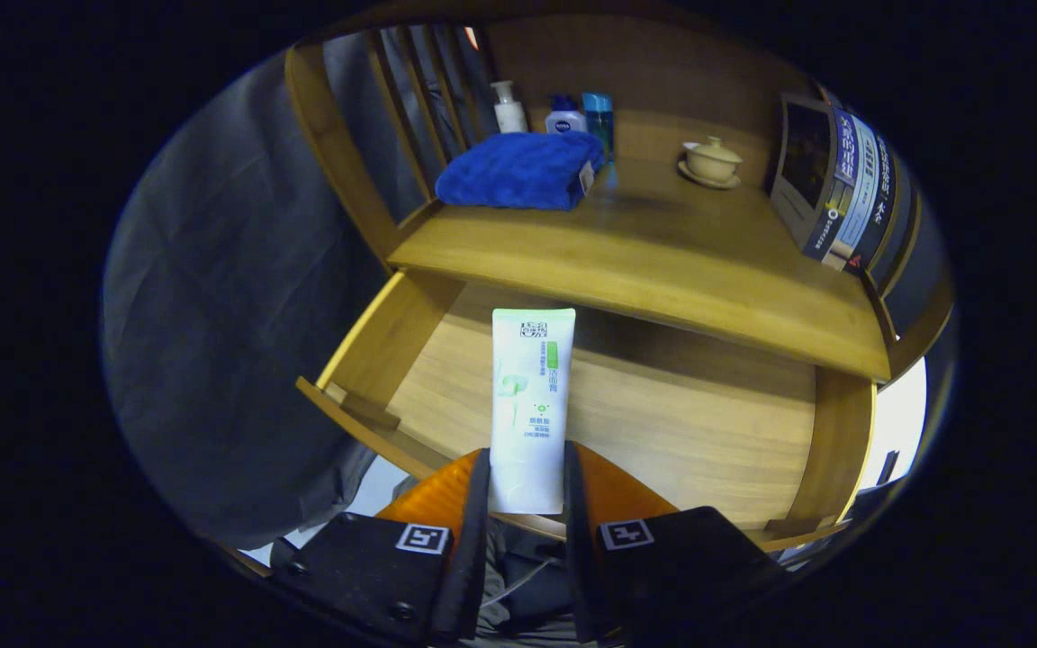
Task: Pull open the drawer, take out the items inside it, and place them on the countertop above the cabinet.
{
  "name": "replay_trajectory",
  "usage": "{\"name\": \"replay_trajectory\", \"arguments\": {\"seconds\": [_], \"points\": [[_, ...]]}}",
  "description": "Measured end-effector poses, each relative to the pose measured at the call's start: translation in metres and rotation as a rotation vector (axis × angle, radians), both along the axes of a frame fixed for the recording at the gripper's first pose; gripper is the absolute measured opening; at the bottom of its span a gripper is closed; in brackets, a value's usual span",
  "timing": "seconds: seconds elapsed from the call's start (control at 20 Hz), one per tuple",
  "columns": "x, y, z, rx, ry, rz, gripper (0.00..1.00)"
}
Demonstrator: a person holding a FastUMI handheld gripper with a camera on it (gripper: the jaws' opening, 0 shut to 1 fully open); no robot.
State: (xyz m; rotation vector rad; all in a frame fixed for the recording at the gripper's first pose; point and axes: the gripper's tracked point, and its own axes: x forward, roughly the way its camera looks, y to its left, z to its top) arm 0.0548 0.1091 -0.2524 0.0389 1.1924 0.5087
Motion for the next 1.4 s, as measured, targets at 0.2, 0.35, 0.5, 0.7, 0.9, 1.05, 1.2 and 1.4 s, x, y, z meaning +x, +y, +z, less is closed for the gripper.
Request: {"name": "replay_trajectory", "arguments": {"seconds": [0.2,0.35,0.5,0.7,0.9,1.05,1.2,1.4], "points": [[0.053,-0.012,0.03,0.006,-0.13,-0.114,0.47],[0.107,-0.039,0.034,-0.05,-0.23,-0.235,0.47],[0.154,-0.071,0.013,-0.15,-0.282,-0.324,0.47],[0.182,-0.081,-0.024,-0.215,-0.321,-0.368,0.47],[0.191,-0.073,-0.035,-0.186,-0.324,-0.381,0.47],[0.19,-0.068,-0.045,-0.17,-0.316,-0.378,0.47],[0.187,-0.066,-0.056,-0.154,-0.301,-0.38,0.47],[0.19,-0.07,-0.056,-0.171,-0.329,-0.378,0.52]]}}
